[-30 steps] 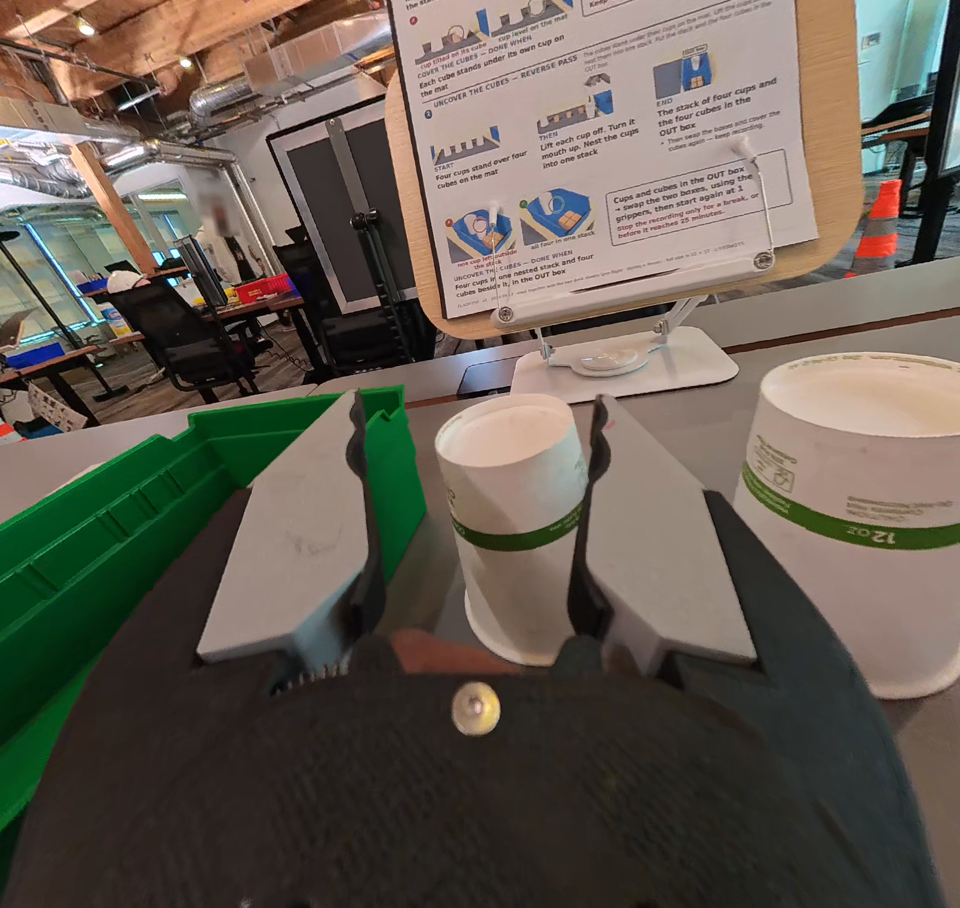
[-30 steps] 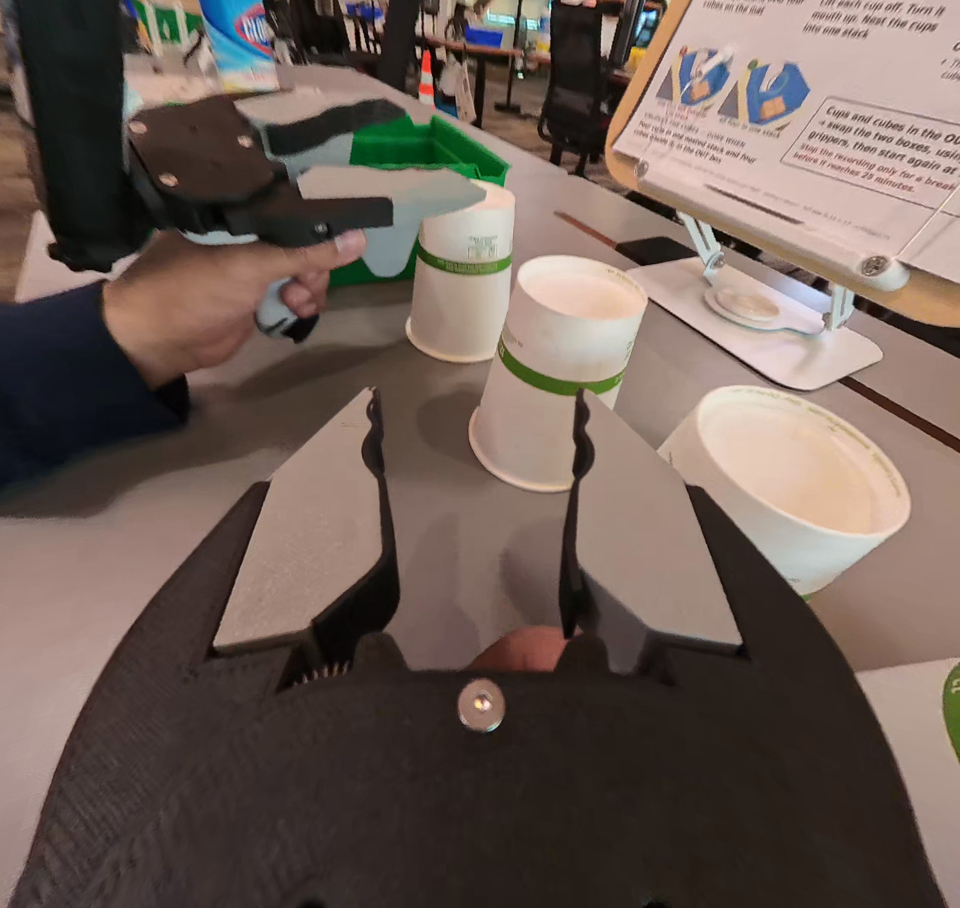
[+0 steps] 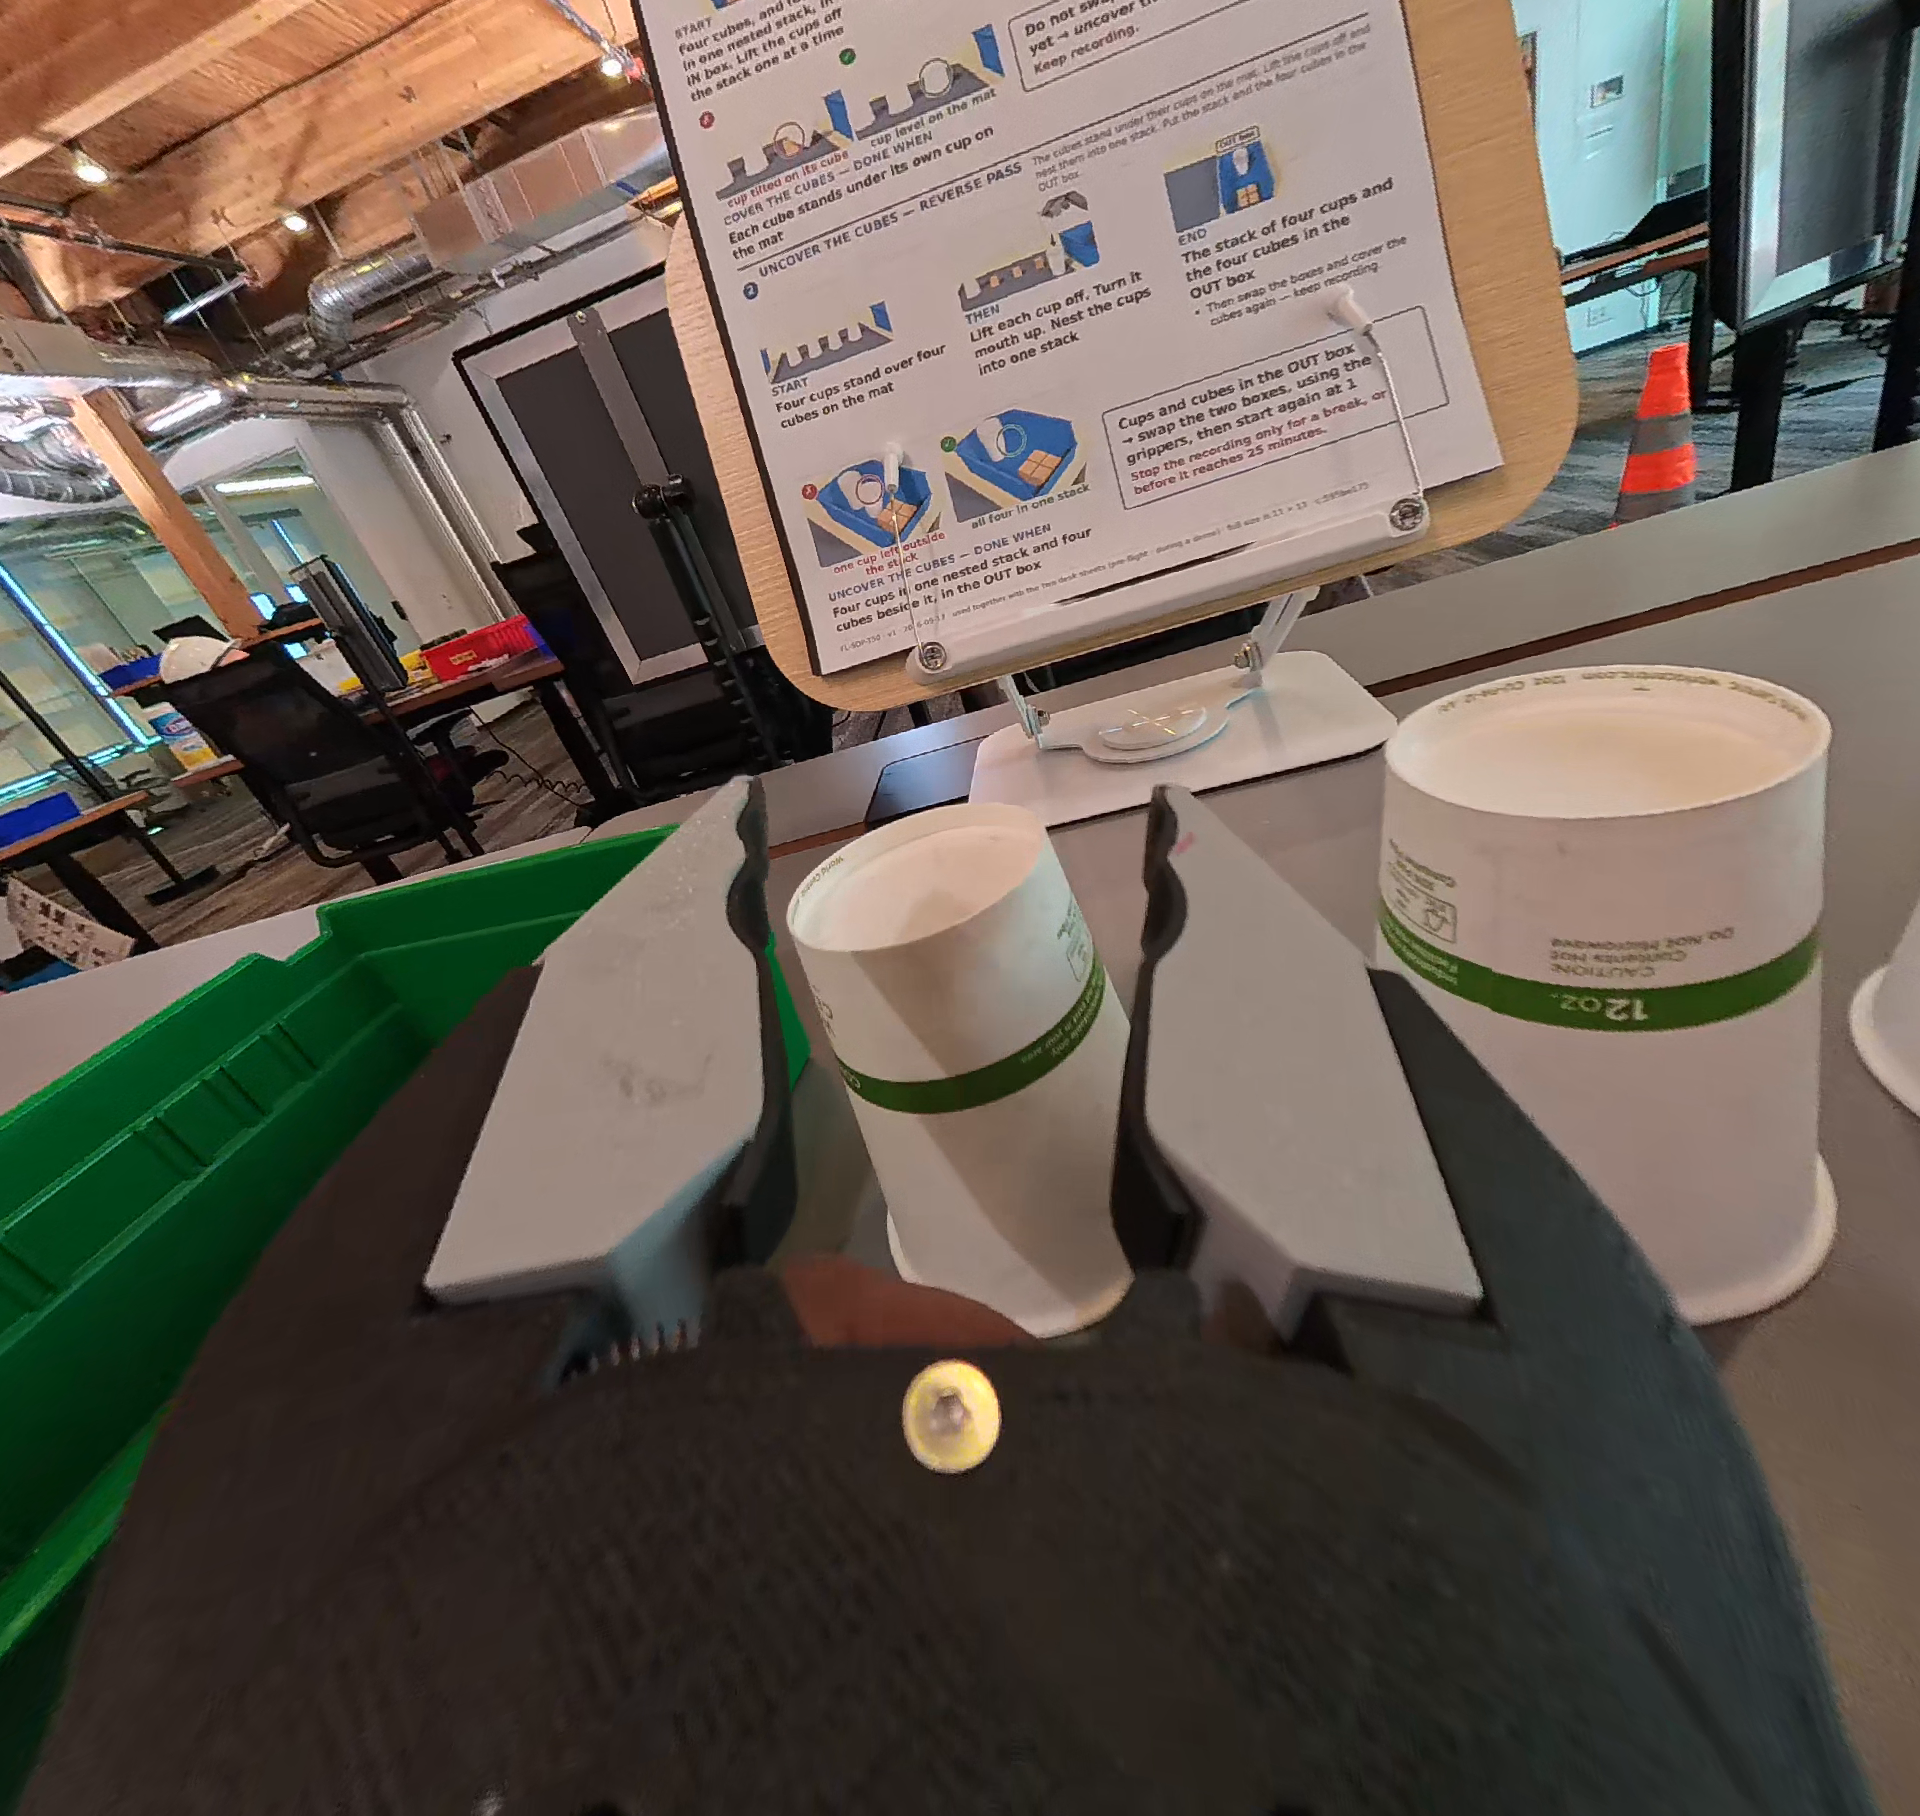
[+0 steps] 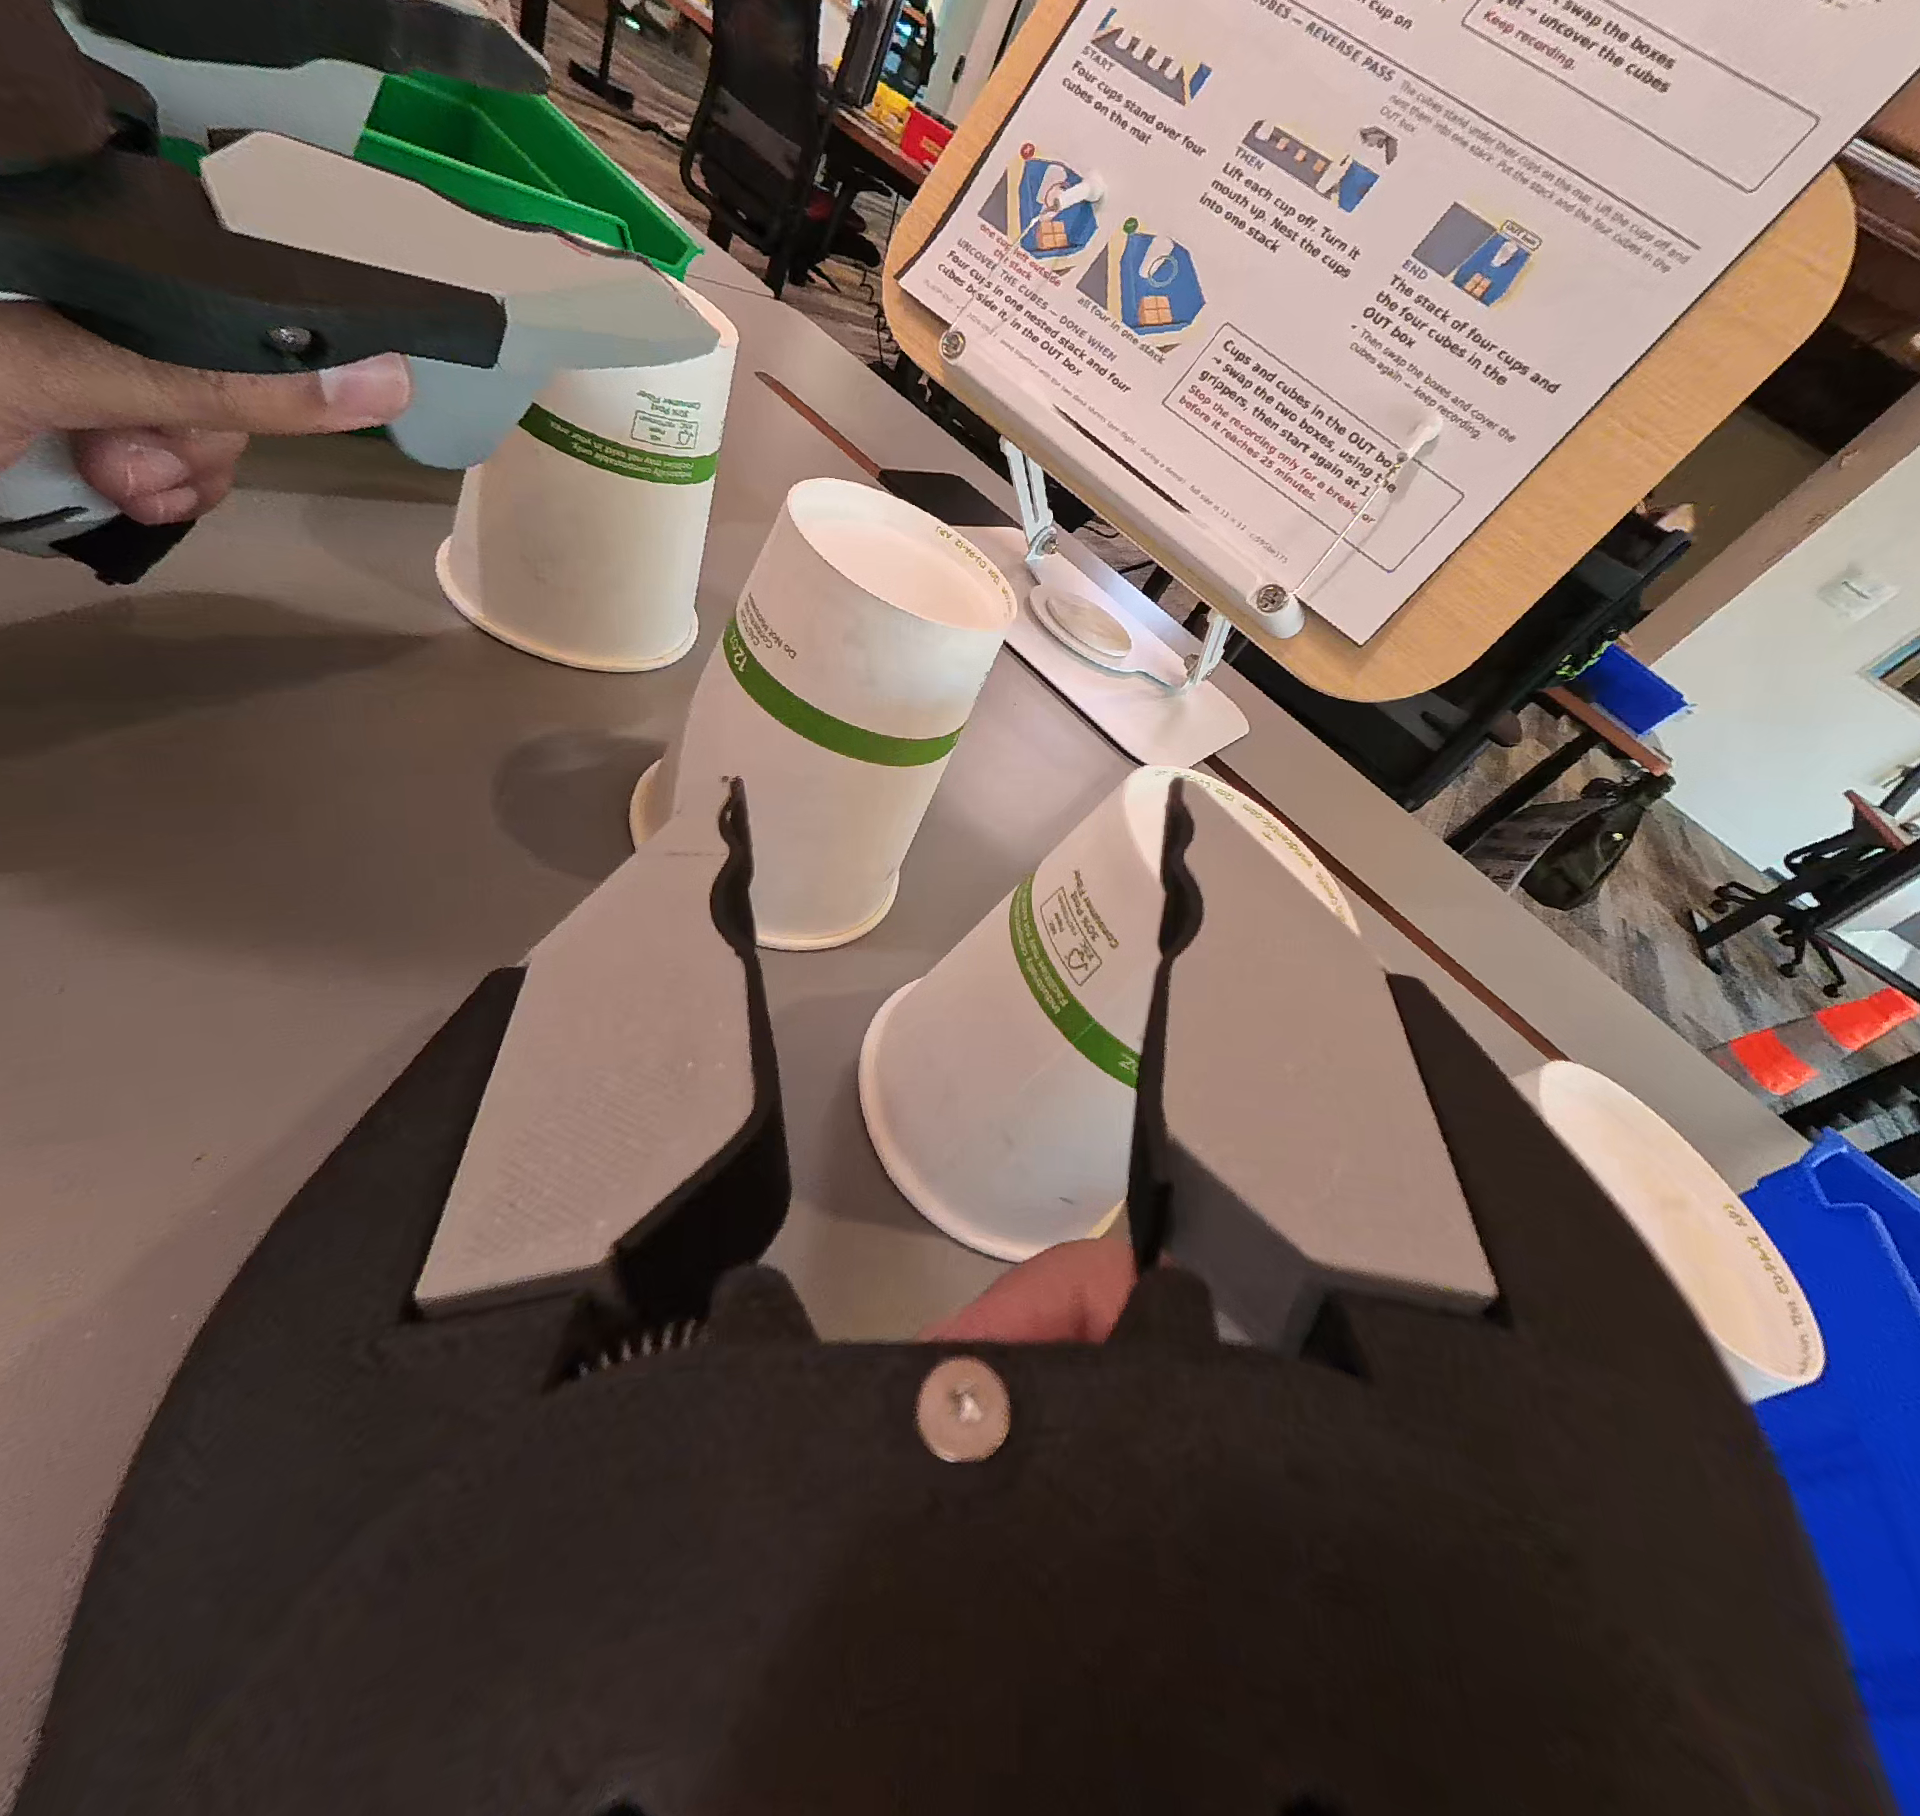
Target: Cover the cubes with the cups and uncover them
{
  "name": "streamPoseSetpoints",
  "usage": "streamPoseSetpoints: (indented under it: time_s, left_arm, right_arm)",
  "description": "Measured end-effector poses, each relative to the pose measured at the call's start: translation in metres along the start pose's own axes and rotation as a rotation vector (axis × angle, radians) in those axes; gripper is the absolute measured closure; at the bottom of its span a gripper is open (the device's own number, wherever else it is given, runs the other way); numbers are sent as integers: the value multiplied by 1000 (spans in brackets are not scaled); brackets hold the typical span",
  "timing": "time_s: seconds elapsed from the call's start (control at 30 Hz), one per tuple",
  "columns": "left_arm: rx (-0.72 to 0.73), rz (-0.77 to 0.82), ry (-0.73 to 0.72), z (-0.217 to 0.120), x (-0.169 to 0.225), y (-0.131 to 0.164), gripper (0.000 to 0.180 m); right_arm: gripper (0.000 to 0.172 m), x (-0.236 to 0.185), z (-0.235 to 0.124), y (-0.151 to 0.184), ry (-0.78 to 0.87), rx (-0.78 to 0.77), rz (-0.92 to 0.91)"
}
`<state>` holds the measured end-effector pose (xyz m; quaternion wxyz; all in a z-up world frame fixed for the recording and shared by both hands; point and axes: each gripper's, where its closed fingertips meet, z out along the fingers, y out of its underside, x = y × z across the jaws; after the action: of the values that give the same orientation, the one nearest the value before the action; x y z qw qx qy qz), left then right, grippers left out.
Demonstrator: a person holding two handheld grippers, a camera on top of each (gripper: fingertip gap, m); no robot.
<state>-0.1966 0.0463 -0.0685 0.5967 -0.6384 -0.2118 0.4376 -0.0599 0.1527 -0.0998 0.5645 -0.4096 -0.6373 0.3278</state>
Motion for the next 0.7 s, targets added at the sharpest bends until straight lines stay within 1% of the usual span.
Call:
streamPoseSetpoints:
  time_s: [0.5,0.67,0.7]
  left_arm:
    - [3,23,8,0,3,-1,114]
    - [8,47,7,0,5,-1,116]
    - [7,51,8,0,6,0,116]
  right_arm:
    - [99,14,-4,-4,61,16,15]
    - [111,40,-18,-18,157,95,42]
    - [110,48,-21,-19,177,104,60]
